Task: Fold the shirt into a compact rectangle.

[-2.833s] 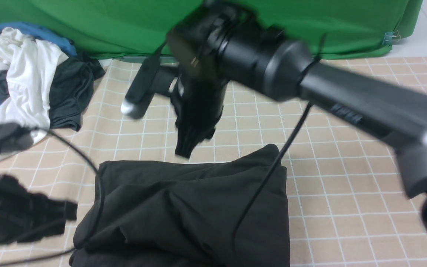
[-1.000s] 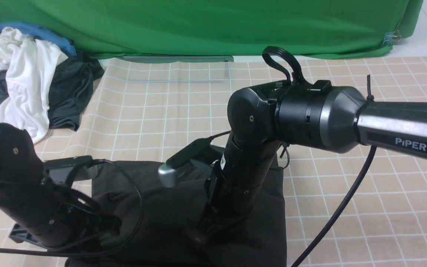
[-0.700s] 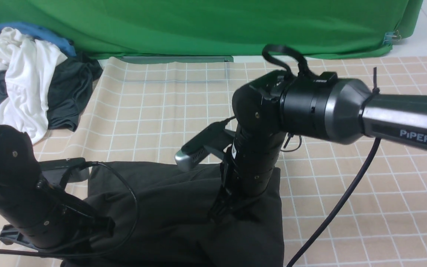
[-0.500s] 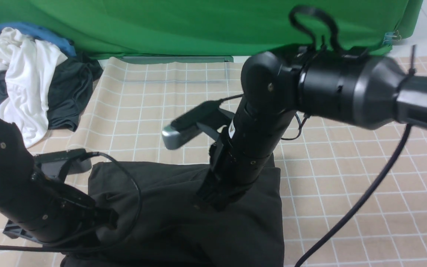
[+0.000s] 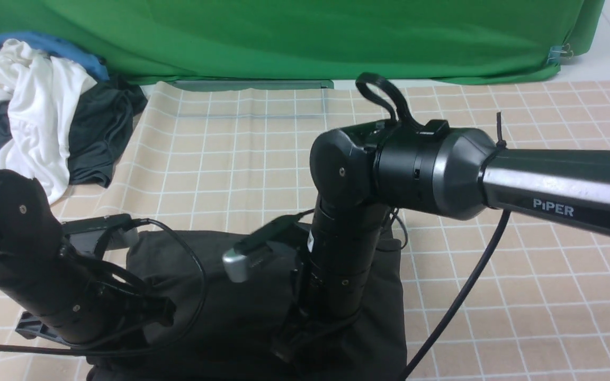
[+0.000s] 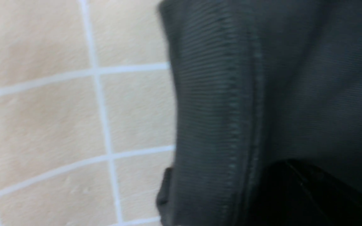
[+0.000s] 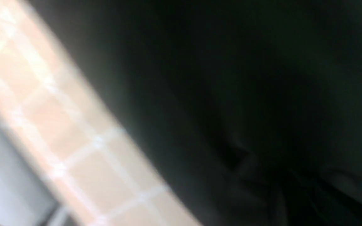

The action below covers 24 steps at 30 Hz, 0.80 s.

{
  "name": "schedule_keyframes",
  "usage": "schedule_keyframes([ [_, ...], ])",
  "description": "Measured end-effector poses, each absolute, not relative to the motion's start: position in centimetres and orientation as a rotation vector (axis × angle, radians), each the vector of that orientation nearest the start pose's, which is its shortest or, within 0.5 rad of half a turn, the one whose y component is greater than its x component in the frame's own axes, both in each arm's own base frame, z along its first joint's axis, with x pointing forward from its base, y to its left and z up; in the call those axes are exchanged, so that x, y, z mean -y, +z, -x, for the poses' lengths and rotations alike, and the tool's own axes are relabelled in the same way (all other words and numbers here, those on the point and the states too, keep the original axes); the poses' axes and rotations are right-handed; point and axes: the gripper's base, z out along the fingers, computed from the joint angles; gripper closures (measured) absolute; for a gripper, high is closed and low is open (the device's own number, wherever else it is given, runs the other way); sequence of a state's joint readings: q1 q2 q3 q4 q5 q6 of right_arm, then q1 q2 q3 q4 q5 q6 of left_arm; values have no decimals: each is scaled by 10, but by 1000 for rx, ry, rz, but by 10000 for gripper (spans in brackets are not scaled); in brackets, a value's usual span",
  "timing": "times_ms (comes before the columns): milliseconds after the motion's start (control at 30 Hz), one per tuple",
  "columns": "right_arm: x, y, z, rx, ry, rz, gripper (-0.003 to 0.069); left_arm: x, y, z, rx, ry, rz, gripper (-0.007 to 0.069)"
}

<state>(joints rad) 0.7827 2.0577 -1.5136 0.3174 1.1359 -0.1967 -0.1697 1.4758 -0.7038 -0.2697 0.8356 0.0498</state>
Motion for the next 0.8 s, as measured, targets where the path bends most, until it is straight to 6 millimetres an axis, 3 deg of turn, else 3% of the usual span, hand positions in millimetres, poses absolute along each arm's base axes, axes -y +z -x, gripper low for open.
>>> schedule_keyframes([
  [133, -288, 170, -271, -2978, 301, 1281, 625, 56, 177, -219, -3090, -317, -48, 606],
  [367, -262, 173, -288, -3056, 305, 1143, 625, 56, 177, -218, -3103, -320, -48, 606],
  [467, -258, 189, -289, -3010, 314, 1136, 624, 56, 178, -218, -3099, -320, -50, 606],
  [500, -252, 207, -293, -2931, 318, 1133, 622, 55, 181, -217, -3087, -316, -57, 606],
  [667, -245, 259, -306, -2673, 354, 1152, 598, 54, 195, -212, -3031, -319, -73, 606],
  [733, -243, 272, -315, -2609, 355, 1151, 554, 54, 202, -210, -3002, -322, -76, 606],
  [800, -245, 275, -328, -2562, 345, 1173, 449, 54, 209, -207, -2967, -336, -73, 606],
])
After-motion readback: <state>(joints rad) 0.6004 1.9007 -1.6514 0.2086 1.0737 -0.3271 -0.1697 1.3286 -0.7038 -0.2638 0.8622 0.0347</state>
